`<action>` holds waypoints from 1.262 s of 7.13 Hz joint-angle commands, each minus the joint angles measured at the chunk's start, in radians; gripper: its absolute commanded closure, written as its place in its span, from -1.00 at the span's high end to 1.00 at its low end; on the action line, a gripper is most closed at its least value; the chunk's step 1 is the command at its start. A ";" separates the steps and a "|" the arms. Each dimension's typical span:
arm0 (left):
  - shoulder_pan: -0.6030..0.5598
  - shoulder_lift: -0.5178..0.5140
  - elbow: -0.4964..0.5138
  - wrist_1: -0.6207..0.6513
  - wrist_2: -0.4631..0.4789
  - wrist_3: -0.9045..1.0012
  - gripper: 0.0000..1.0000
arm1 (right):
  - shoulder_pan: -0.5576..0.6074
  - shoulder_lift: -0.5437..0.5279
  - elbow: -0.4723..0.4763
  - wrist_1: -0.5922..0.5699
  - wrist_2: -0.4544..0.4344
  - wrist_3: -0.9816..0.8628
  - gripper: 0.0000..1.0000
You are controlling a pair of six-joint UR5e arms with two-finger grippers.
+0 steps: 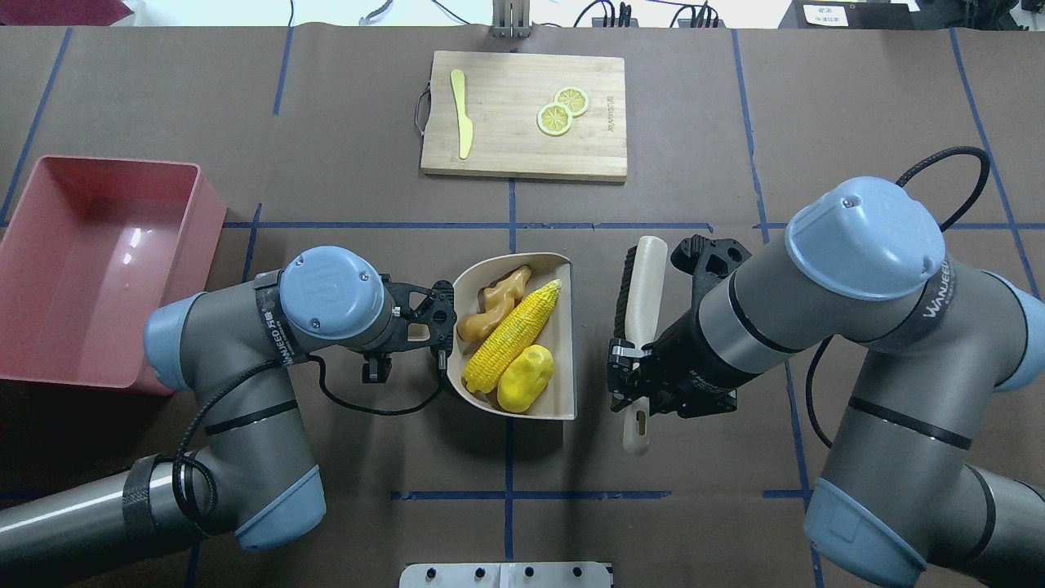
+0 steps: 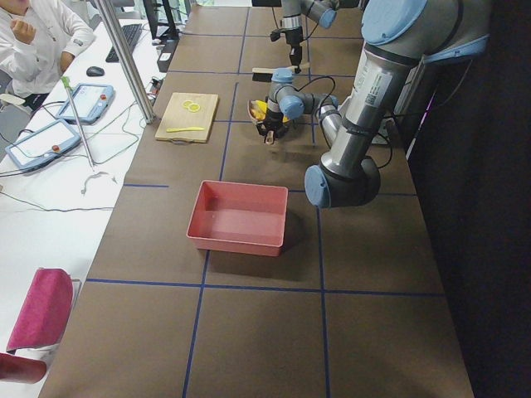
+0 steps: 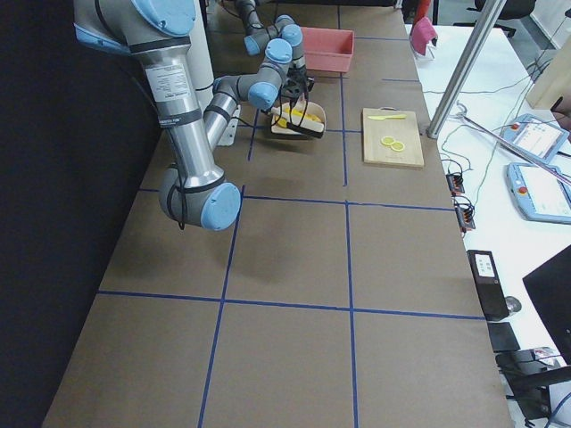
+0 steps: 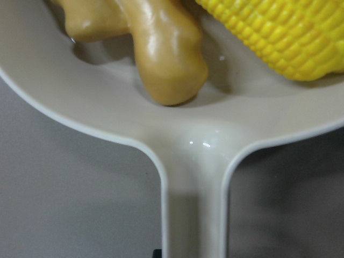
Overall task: Sweep and dump trash into bin
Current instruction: 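Lift the dustpan toward the pink bin with the left gripper while the right withdraws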
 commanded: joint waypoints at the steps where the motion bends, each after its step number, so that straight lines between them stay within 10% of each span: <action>1: -0.061 0.000 -0.022 0.000 -0.068 -0.044 -1.00 | 0.034 -0.063 0.021 0.005 0.000 -0.010 -0.99; 9: -0.569 0.340 -0.241 0.009 -0.378 0.193 -1.00 | 0.225 -0.447 0.026 0.152 0.000 -0.401 -0.99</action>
